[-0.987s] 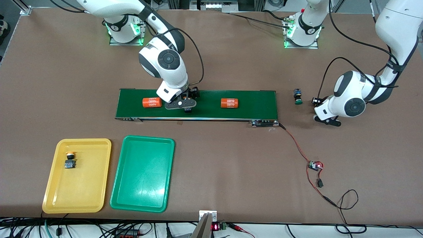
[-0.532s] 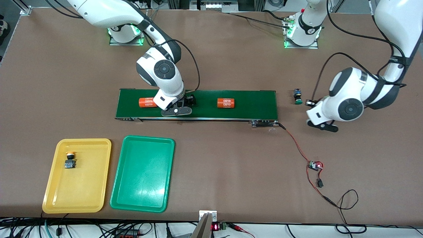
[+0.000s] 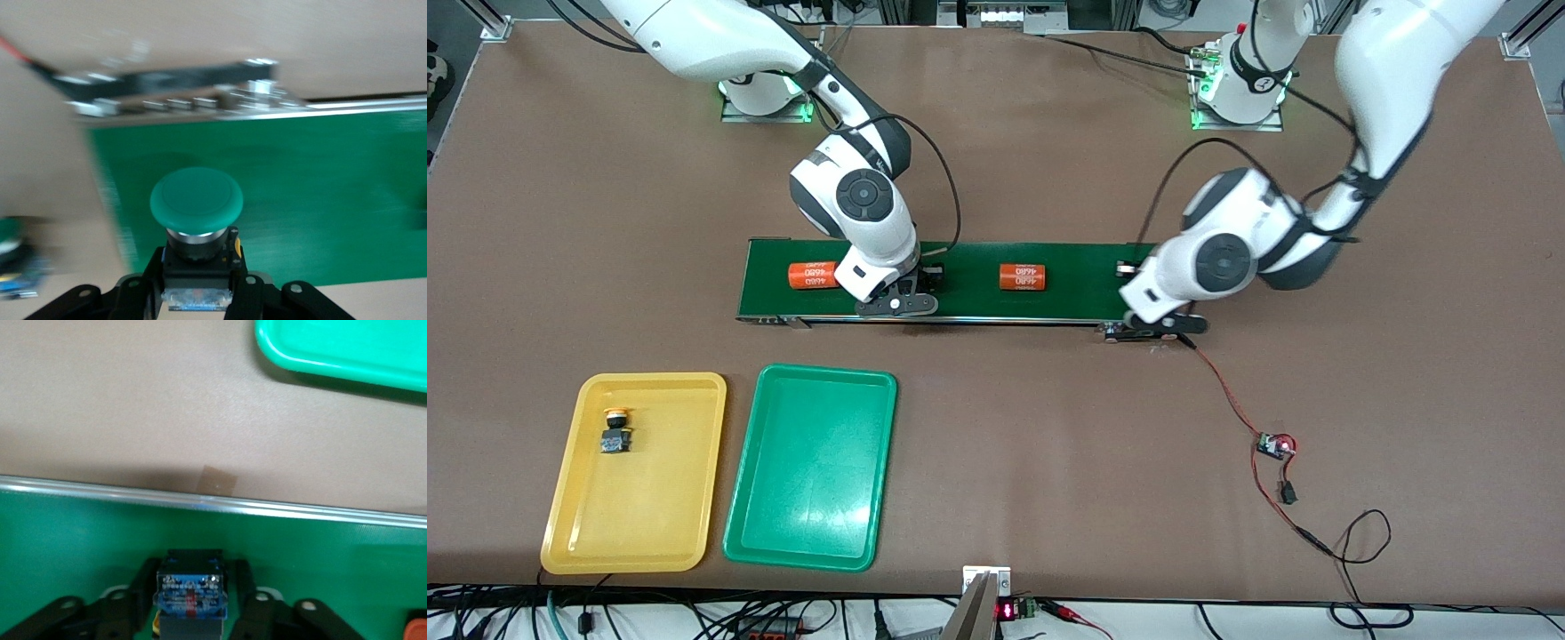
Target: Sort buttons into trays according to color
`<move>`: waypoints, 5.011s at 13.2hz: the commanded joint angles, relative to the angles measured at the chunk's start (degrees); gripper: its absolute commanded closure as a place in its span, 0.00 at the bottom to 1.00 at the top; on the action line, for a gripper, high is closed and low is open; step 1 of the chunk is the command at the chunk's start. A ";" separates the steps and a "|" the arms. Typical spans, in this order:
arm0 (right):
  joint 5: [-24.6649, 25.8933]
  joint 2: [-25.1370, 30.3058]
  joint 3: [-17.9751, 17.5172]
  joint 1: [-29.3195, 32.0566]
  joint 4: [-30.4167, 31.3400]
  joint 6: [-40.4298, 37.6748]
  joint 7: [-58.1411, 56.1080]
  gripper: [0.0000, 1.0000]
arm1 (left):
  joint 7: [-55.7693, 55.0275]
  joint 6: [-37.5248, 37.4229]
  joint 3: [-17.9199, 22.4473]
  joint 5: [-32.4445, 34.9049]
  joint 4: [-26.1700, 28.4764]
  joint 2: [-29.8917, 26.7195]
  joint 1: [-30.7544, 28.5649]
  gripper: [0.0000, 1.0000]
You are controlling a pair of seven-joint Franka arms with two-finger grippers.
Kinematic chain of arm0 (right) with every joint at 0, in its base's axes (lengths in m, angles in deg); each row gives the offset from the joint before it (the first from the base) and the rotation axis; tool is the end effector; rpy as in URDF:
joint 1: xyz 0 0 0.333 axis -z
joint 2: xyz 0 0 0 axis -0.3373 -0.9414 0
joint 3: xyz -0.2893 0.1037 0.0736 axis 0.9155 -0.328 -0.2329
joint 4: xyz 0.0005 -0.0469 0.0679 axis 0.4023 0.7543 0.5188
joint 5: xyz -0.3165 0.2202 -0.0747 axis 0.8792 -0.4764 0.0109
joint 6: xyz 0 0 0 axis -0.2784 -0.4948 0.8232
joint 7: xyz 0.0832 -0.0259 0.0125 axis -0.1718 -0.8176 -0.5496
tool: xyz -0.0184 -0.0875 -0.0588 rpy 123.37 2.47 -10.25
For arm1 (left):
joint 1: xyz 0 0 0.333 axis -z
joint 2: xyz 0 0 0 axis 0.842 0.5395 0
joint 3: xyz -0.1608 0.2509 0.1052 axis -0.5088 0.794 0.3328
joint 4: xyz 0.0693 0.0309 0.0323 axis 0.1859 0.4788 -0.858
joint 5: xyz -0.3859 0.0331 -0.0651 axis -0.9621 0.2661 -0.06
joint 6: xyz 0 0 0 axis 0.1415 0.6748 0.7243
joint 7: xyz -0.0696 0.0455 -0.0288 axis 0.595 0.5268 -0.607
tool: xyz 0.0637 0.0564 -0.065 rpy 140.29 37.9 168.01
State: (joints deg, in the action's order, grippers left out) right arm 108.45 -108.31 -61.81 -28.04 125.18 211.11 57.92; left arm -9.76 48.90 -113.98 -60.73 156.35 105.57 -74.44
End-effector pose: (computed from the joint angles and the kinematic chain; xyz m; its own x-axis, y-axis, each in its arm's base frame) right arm 0.5101 0.3688 0.2397 0.9967 0.0815 -0.0020 0.0815 -0.9967 0.0065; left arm 0.5224 -0.2781 0.2506 0.9320 -0.0350 -0.3608 -0.0115 -0.9977 0.0669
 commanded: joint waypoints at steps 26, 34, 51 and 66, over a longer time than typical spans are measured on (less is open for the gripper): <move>5.99 -7.15 22.36 12.98 -16.26 6.14 -40.13 0.93 | 4.70 -13.27 11.39 8.13 6.30 1.46 -6.20 0.03; 5.90 -12.78 23.16 16.24 -17.84 15.39 -44.97 0.90 | 7.34 -13.07 10.34 8.92 7.12 0.42 -9.10 0.85; 1.09 3.37 19.47 13.34 -10.21 -1.54 -38.03 0.00 | -4.16 -10.99 1.73 -1.27 -9.86 5.24 3.98 0.78; -17.83 27.28 10.70 7.19 10.53 -11.06 -25.58 0.00 | 5.98 -25.93 4.96 -1.18 -29.63 -1.33 -3.13 0.00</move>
State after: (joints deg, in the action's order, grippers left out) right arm 91.66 -85.25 -48.83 -20.04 131.49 200.63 27.51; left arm -9.81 23.30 -111.77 -61.18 126.46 108.21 -77.75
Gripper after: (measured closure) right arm 0.000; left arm 0.000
